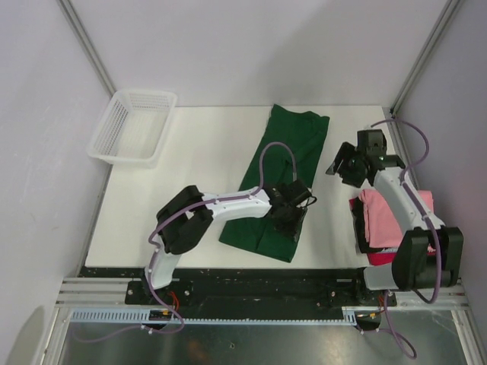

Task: Fold and stack the t-shirts
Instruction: Rotate the tshirt 90 degrees

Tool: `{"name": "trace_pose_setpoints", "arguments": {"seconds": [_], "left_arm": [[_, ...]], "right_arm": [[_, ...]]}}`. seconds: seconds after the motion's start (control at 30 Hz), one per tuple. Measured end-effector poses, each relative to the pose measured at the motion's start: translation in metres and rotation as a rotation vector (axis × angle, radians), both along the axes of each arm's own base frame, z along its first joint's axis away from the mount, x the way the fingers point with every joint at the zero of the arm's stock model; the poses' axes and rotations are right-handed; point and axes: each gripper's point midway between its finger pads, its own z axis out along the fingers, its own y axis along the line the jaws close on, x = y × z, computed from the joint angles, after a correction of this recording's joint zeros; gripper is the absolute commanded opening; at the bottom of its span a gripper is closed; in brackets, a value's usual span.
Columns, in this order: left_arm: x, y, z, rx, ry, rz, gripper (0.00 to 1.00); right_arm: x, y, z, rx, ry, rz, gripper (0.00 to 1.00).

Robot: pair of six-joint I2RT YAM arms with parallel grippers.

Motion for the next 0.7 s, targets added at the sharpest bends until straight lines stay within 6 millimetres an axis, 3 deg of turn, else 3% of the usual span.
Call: {"name": "trace_pose_setpoints", "arguments": {"seconds": [0.17,0.3,0.37,0.43,0.53,0.57,0.7], "left_arm": [[0.0,0.015,0.036,-0.056,-0.035,0.014,0.4],[0.0,0.044,0.077,-0.125,-0.105,0.047,0.37],[0.004,0.063,0.088,-0.148,-0.131,0.078,0.33],[0.013,0.081,0.086,-0.146,-0.14,0.122,0.31],[0.025,0.11,0.06,-0.09,-0.123,0.184,0.28],[0.024,0.122,0.044,-0.05,-0.103,0.199,0.27],[0.016,0.139,0.019,0.006,-0.068,0.208,0.22]], "right_arm": [[-0.038,0.024,-0.014,0.033,0.028,0.053,0.62],[-0.08,0.054,-0.037,0.062,0.091,0.13,0.53],[-0.104,0.07,-0.047,0.077,0.12,0.171,0.48],[-0.125,0.084,-0.053,0.093,0.14,0.209,0.42],[-0.152,0.104,-0.056,0.126,0.159,0.258,0.35],[-0.159,0.109,-0.057,0.134,0.165,0.269,0.33],[-0.178,0.132,-0.057,0.16,0.188,0.308,0.31]]}}
